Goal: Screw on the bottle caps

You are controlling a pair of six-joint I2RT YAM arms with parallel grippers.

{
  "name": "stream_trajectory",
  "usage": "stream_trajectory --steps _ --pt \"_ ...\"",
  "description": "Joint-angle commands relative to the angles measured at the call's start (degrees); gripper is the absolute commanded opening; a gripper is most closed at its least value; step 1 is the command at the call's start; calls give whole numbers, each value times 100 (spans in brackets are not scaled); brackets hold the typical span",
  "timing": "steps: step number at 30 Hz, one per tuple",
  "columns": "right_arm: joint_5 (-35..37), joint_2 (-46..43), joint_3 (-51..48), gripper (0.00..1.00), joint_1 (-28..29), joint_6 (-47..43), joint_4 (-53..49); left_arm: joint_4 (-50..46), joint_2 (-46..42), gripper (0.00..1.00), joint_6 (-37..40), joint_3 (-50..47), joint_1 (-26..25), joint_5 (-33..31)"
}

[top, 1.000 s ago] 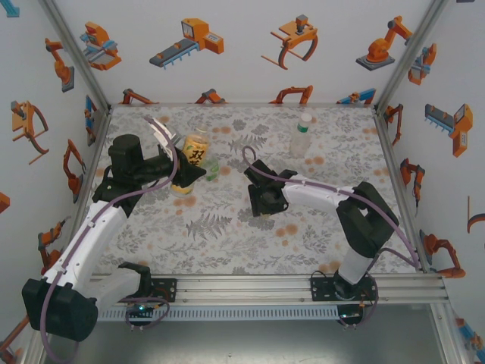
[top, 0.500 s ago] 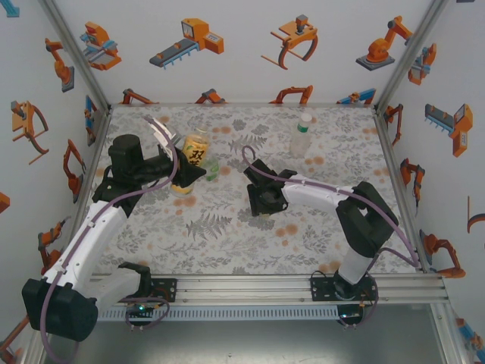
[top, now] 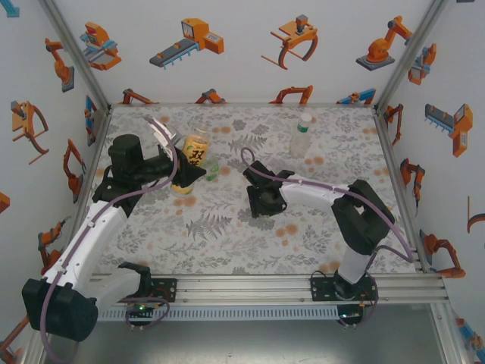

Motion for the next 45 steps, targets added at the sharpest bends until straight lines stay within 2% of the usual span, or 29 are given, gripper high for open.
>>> stream_trajectory --steps 1,3,7,14,17,20,23,26,27,31,34,36,45 --pt "34 127 90 51 -26 -14 4 105 8 0 -57 37 13 137" --pt "26 160 68 50 -28 -9 46 104 13 0 -50 32 13 142" --pt "25 186 25 41 -31 8 108 96 8 0 -49 37 14 141" --pt "-26 94 -25 16 -61 58 215 93 8 0 -43 37 14 135" --pt "-458 6 -176 9 -188 189 571 99 -1 0 -43 36 14 137" --pt "-1281 -184 -682 8 -475 508 1544 101 8 0 -51 37 6 138" --pt "-2056 -312 -1375 11 -882 1042 2629 110 24 0 -65 37 5 136" --pt "-2183 -384 -1860 25 -1216 1243 2914 134 48 0 -76 37 6 153" --pt "-2052 -435 -1951 30 -1274 1195 2760 132 60 0 -84 45 7 159" --pt "-1431 -643 -2150 40 -1362 930 2084 119 59 0 -69 30 5 149" --pt "-1378 -645 -2033 44 -1344 749 1866 142 109 0 -89 39 5 175" --pt "-1375 -613 -1839 46 -1273 627 1702 139 140 0 -99 63 10 203" --pt "-355 -48 -480 46 -620 -33 132 32 117 0 -23 88 14 173"
